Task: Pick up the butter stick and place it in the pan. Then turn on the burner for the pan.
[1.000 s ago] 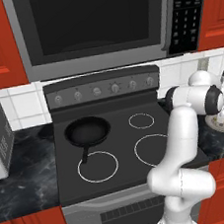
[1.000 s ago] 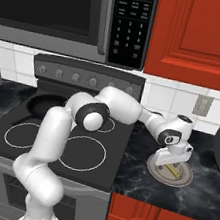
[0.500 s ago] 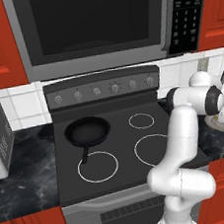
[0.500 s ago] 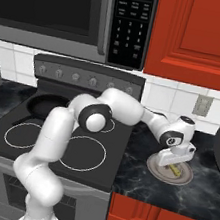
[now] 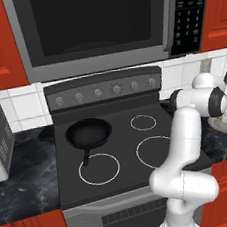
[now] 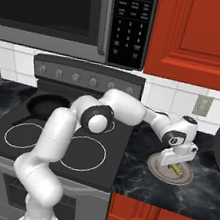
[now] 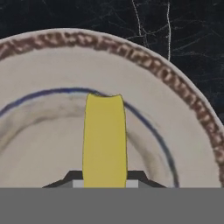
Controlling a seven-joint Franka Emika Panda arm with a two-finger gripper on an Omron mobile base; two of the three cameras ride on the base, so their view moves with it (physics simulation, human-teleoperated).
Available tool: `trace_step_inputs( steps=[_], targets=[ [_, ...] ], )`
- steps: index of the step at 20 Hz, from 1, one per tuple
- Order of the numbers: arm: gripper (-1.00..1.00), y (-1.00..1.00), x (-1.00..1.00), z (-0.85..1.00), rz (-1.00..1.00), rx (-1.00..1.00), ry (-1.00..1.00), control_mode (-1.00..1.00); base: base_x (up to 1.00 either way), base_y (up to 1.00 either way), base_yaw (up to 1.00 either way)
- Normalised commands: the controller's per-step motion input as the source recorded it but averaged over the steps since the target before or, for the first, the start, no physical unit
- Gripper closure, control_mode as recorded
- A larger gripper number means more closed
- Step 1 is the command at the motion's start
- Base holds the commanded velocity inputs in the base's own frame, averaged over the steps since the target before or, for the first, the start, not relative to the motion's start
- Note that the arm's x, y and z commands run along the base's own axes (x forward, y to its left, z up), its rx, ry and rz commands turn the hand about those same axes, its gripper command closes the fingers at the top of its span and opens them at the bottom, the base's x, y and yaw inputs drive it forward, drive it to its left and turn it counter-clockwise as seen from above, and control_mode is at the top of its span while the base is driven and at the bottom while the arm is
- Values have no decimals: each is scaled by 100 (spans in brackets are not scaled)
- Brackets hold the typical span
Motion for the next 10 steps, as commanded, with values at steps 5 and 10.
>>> trace_step_inputs(
  steps=[5,10],
  targets=[
    [100,3,1,0,0,0,-1,-100,0,0,0],
    [100,9,-10,8,-2,0,-14,-100,0,0,0]
  ],
)
